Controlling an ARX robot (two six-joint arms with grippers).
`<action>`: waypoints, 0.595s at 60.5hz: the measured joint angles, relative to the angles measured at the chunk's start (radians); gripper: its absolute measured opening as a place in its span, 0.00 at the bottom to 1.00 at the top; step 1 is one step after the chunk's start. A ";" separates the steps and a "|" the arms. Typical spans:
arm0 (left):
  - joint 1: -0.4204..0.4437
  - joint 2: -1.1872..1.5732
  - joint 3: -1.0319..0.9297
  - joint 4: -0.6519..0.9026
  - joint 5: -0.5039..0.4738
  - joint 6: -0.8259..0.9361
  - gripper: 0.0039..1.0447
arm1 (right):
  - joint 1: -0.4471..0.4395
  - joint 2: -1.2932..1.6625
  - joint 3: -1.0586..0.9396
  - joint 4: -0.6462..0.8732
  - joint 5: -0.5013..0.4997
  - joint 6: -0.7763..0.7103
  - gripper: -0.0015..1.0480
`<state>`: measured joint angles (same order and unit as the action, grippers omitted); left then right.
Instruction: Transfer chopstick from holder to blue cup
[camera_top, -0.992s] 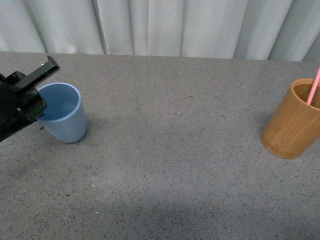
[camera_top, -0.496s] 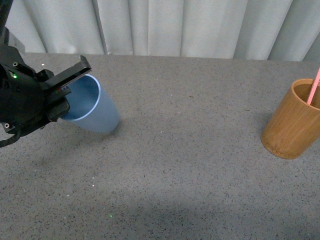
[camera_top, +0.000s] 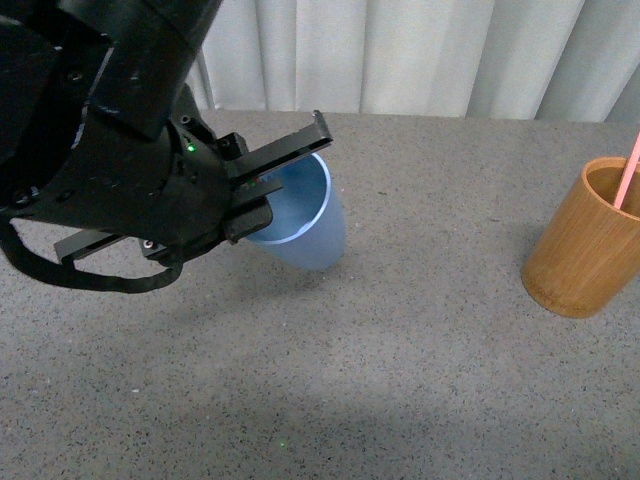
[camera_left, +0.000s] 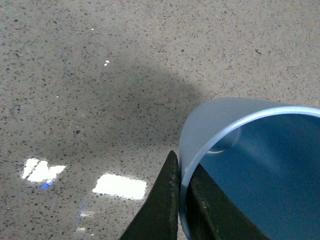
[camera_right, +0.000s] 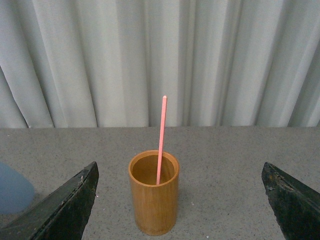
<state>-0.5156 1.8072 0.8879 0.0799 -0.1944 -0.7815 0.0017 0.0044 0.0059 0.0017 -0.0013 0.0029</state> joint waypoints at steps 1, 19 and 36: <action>-0.004 0.006 0.009 -0.005 -0.003 -0.002 0.03 | 0.000 0.000 0.000 0.000 0.000 0.000 0.91; -0.050 0.075 0.082 -0.043 -0.016 -0.018 0.03 | 0.000 0.000 0.000 0.000 0.000 0.000 0.91; -0.079 0.124 0.111 -0.055 -0.040 -0.032 0.03 | 0.000 0.000 0.000 0.000 0.000 0.000 0.91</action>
<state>-0.5945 1.9316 0.9993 0.0254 -0.2344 -0.8135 0.0017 0.0044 0.0059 0.0017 -0.0013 0.0029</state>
